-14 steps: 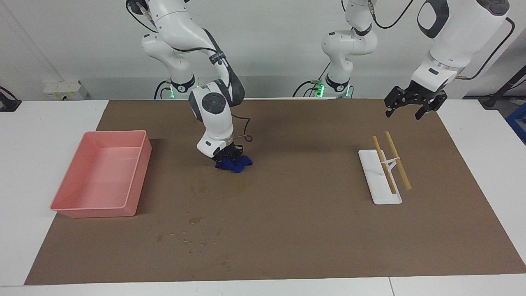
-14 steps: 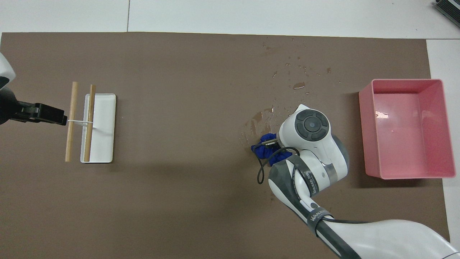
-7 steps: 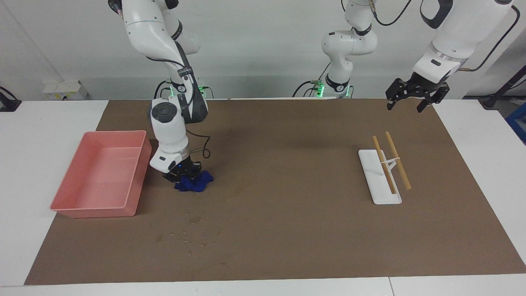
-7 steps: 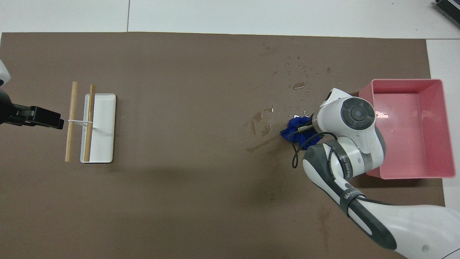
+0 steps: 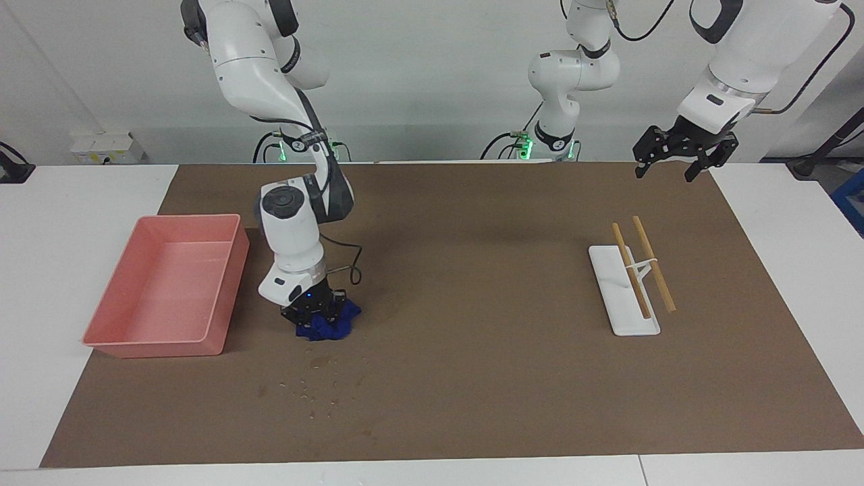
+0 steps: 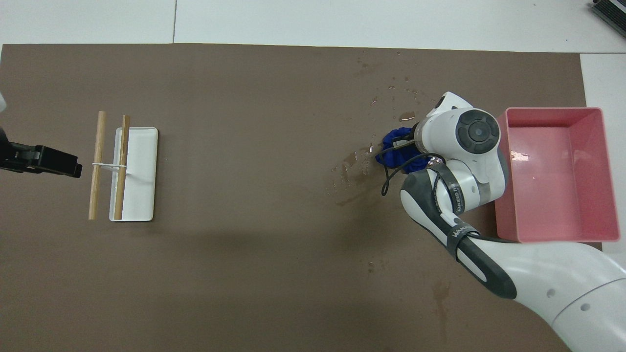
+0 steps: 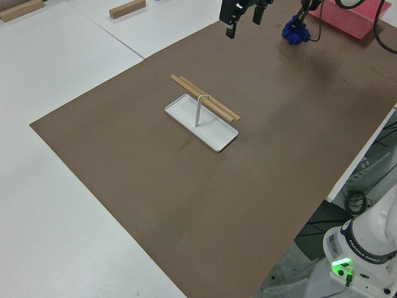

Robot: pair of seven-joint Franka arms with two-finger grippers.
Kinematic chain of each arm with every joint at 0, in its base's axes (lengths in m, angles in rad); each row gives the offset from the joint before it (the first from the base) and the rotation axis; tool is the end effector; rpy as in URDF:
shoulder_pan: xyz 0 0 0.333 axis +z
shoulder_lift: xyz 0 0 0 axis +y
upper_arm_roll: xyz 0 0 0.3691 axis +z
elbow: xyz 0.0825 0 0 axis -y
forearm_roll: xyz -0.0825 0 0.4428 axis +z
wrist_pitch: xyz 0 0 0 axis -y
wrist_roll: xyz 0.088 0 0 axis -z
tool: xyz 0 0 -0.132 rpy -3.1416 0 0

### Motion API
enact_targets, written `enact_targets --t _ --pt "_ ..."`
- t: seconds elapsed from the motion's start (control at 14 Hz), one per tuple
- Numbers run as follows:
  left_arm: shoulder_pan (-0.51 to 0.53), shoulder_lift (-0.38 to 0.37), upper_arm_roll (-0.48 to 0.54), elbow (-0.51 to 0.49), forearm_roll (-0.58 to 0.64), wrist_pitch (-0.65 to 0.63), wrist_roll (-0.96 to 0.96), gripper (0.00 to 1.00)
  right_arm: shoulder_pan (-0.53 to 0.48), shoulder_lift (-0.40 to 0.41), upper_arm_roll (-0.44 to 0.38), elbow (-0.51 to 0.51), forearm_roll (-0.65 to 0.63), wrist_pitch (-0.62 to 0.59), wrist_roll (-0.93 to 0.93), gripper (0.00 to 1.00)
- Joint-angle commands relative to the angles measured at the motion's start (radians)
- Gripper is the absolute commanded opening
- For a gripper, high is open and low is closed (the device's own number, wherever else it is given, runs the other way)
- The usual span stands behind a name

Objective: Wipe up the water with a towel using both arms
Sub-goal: 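Wipe the towel back and forth over the wet area with the right gripper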

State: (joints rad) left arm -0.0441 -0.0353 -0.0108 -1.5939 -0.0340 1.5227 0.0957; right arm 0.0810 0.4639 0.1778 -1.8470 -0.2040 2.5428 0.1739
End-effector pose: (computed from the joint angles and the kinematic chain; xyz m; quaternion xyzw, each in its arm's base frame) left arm 0.5932 -0.0374 0.6577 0.9968 -0.0757 -0.0176 0.0172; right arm 0.7158 0.1790 0.2851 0.9867 0.1048 0.1243 0.0023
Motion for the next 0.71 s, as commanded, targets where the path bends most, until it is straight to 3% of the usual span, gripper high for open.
enact_targets --t 0.0,0.28,0.64 --pt "0.006 -0.021 0.0 -0.02 0.012 -0.007 -0.013 1.0 0.048 0.07 0.008 0.075 -0.012 0.019 0.137 0.0" --pt "0.001 -0.021 0.0 -0.02 0.012 -0.007 -0.013 1.0 0.114 0.039 0.009 0.069 0.072 -0.174 0.2 0.0" --pt "0.003 -0.021 0.0 -0.02 0.012 -0.007 -0.013 1.0 0.068 -0.062 0.008 0.057 0.072 -0.413 0.06 0.0"
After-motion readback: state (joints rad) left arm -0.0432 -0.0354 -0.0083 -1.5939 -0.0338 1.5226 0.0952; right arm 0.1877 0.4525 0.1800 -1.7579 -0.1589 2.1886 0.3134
